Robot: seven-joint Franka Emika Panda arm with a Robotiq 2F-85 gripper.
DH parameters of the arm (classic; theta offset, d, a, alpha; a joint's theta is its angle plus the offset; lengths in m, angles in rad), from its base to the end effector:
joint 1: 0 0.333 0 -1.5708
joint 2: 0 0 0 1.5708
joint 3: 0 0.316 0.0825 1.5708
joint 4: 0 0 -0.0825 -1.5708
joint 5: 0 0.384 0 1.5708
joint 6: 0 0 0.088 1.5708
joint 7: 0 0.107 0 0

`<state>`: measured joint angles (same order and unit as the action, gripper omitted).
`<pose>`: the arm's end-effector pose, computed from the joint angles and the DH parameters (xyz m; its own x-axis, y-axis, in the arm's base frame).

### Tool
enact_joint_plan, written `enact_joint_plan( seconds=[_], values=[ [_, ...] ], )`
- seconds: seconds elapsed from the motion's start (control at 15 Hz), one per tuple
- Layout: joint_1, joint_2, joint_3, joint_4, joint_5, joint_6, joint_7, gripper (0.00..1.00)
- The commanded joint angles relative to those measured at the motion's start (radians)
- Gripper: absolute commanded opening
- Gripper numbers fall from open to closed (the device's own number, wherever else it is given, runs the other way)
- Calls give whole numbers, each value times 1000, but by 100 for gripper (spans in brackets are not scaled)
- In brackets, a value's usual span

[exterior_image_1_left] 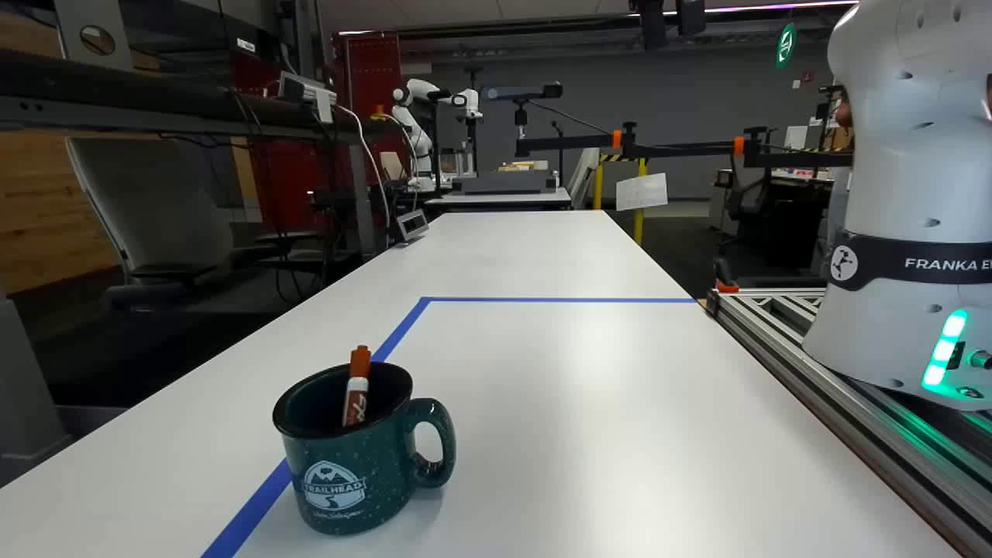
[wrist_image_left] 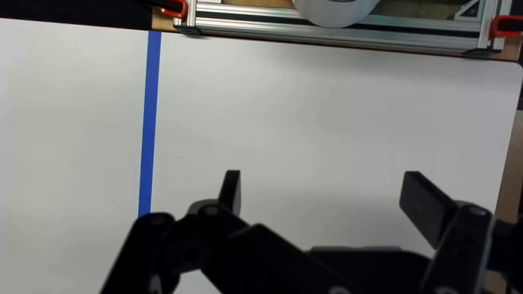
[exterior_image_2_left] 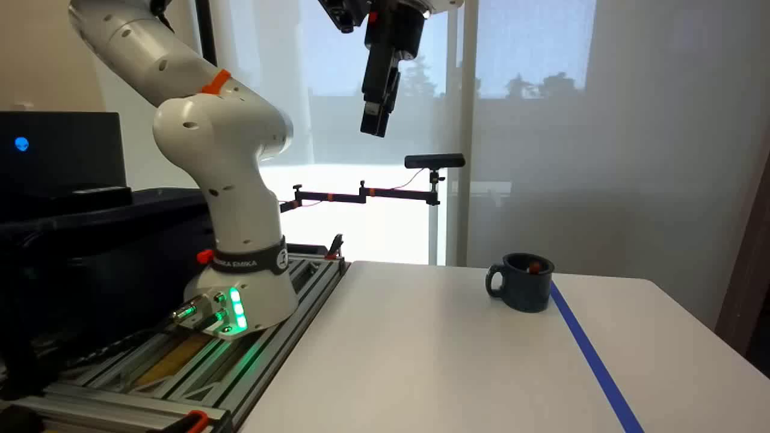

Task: Take the marker out of the cup

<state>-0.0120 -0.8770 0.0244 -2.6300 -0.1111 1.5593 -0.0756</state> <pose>0.2683 -0.0081 0.4889 0.9767 0.0735 -0.2016 0.0977 -0.9888 0.1127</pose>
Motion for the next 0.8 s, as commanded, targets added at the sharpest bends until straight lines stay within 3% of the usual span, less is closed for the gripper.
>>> enact_joint_plan(
  seconds=[0.0,0.4,0.73],
  values=[
    [16,1,-12,2,-7,-2,10,100],
    [16,1,-12,2,-7,-2,10,100],
    [64,90,-43,9,-4,106,-95,100]
  ],
)
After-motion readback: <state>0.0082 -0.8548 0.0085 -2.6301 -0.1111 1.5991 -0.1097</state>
